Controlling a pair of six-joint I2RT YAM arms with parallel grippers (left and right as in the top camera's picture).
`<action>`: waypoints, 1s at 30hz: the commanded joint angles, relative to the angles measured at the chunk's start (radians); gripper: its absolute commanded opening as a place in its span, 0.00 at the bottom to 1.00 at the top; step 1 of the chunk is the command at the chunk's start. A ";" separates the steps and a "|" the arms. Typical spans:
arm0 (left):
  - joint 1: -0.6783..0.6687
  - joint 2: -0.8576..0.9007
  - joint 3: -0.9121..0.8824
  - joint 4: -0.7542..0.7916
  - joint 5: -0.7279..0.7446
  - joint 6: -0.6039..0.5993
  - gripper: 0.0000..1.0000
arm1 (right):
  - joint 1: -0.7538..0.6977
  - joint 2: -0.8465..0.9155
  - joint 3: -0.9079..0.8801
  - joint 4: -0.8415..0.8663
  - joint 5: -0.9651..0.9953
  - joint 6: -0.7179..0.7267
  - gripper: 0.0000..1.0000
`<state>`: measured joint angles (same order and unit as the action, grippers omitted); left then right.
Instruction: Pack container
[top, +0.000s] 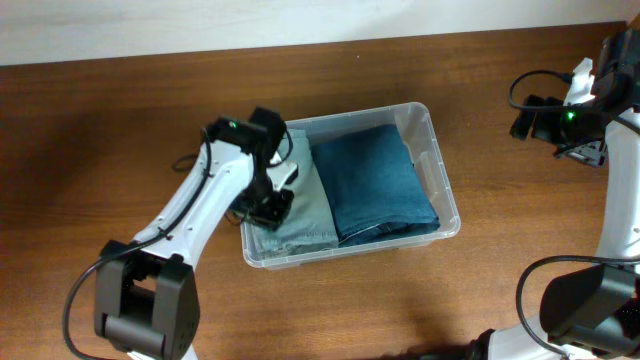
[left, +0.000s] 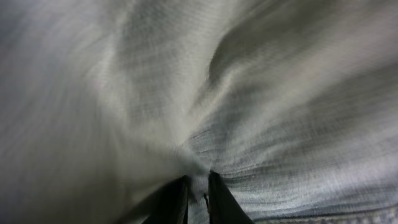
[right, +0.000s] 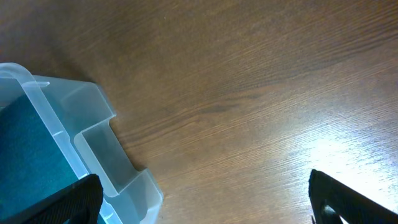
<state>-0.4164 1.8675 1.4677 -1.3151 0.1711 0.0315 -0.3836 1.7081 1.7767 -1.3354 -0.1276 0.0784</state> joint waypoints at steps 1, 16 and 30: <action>-0.002 0.019 -0.130 0.011 -0.010 -0.020 0.13 | 0.003 -0.001 -0.005 0.000 0.009 -0.003 0.98; 0.075 -0.031 0.346 -0.008 -0.217 -0.021 0.68 | 0.014 -0.003 -0.005 -0.004 0.008 -0.004 0.98; 0.436 -0.031 0.414 0.149 -0.218 -0.177 1.00 | 0.323 -0.014 -0.004 0.234 0.064 -0.048 0.98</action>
<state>-0.0139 1.8534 1.8713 -1.1694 -0.0456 -0.1040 -0.0990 1.7081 1.7767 -1.1332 -0.0856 0.0418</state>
